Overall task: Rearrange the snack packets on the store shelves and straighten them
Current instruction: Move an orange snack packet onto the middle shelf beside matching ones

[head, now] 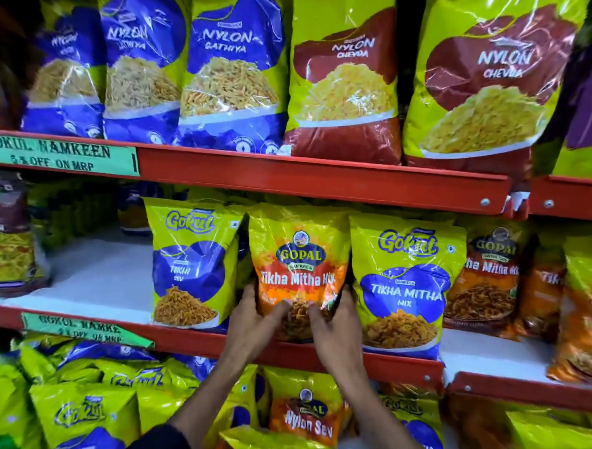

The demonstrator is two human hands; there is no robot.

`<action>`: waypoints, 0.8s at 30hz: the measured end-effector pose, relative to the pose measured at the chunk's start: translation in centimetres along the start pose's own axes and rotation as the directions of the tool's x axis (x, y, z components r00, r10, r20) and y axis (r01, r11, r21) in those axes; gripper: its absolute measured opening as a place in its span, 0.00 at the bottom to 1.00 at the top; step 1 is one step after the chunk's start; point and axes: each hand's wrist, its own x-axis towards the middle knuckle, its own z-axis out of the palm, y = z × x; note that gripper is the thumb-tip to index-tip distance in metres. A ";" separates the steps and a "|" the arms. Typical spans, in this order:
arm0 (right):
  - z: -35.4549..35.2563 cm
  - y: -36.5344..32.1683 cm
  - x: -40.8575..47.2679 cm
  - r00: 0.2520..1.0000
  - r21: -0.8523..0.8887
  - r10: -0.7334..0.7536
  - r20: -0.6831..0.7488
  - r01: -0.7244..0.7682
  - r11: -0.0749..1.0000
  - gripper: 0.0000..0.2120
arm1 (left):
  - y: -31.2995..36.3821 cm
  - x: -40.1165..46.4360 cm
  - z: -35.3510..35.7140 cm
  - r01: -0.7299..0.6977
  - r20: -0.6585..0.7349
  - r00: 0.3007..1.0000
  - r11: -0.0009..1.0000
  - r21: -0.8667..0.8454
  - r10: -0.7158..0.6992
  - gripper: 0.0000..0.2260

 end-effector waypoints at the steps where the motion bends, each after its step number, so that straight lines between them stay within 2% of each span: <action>1: 0.0 -0.1 0.2 0.999 0.037 0.043 0.022 -0.044 0.998 0.20 | -0.1 0.2 -0.2 -0.004 0.029 1.000 1.000 -0.023 0.005 0.37; 4: -0.2 -0.1 0.8 0.988 0.153 0.124 0.092 -0.137 0.979 0.15 | -0.2 0.6 -0.4 -0.013 0.071 0.997 0.997 -0.081 0.018 0.37; 8: -0.5 0.1 0.8 0.984 0.225 0.128 0.128 -0.154 0.962 0.14 | -0.4 0.6 -0.5 -0.085 0.010 0.996 0.987 -0.139 0.087 0.33; 14: -1.0 -0.4 0.4 0.987 0.247 0.045 0.156 -0.083 0.965 0.19 | -0.5 -0.4 -0.7 -0.141 -0.089 0.989 0.956 -0.258 0.122 0.34; 19: -1.4 -0.2 -0.2 0.989 0.260 -0.002 0.151 -0.037 0.965 0.22 | -0.5 -1.4 -1.2 -0.211 -0.130 0.975 0.934 -0.287 0.180 0.32; 24: -2.2 -0.2 -1.2 0.982 0.297 -0.071 0.175 0.016 0.955 0.24 | -0.3 -2.9 -1.8 -0.272 -0.171 0.960 0.881 -0.388 0.221 0.38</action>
